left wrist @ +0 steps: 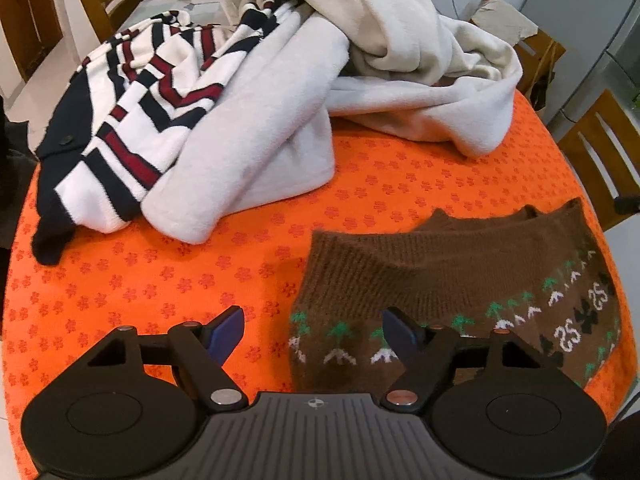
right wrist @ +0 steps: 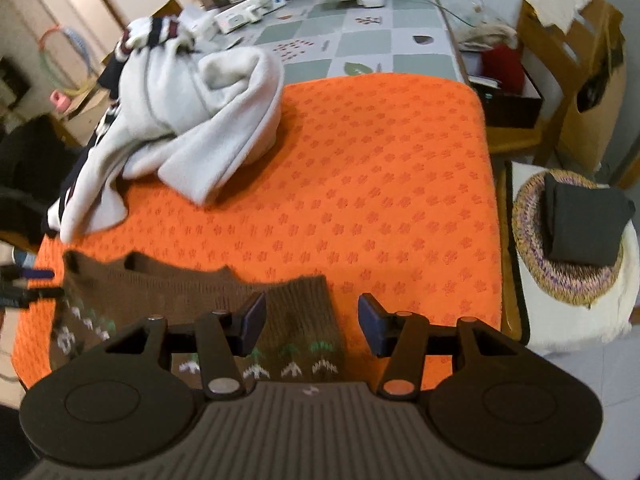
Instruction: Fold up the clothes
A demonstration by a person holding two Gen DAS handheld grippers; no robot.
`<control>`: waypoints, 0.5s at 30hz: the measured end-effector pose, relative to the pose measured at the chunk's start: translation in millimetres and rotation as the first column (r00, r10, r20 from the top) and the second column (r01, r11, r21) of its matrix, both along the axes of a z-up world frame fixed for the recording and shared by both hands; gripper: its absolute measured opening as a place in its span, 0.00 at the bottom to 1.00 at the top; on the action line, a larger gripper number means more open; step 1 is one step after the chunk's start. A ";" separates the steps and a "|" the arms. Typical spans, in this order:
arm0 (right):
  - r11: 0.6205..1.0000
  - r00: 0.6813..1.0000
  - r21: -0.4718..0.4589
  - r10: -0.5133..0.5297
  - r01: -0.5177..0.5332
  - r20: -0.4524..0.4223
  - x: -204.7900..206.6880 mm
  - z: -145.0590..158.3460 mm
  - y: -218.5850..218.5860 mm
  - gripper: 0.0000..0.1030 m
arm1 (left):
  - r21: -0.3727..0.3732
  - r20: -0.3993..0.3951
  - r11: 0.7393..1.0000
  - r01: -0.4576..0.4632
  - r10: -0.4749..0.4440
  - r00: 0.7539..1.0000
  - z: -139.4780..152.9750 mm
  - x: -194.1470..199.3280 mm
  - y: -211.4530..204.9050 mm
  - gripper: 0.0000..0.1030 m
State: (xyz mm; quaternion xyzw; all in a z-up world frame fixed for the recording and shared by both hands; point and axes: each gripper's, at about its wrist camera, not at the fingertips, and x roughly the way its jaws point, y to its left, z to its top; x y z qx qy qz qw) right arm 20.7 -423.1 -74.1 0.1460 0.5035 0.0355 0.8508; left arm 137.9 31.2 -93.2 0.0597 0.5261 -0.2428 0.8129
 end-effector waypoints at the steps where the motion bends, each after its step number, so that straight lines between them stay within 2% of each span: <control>1: 1.000 1.000 -0.005 0.019 -0.019 0.004 -2.1 -3.4 2.4 0.56 | -0.002 -0.001 1.000 0.004 -0.004 1.000 -0.5 0.5 -0.9 0.75; 5: 0.997 0.997 -0.025 0.072 -0.072 0.004 -7.5 -18.4 12.3 0.56 | -0.011 -0.004 1.000 0.017 -0.018 1.000 -3.4 3.2 -4.4 0.72; 9: 0.994 0.994 -0.032 0.108 -0.108 0.000 -7.3 -32.6 19.2 0.56 | -0.006 -0.022 1.000 0.017 -0.017 1.000 -11.1 9.1 -8.3 0.64; 15: 0.993 0.994 -0.044 0.108 -0.107 0.000 5.4 -48.8 20.3 0.56 | -0.002 -0.024 1.000 0.022 -0.023 0.999 -20.3 15.5 -14.7 0.60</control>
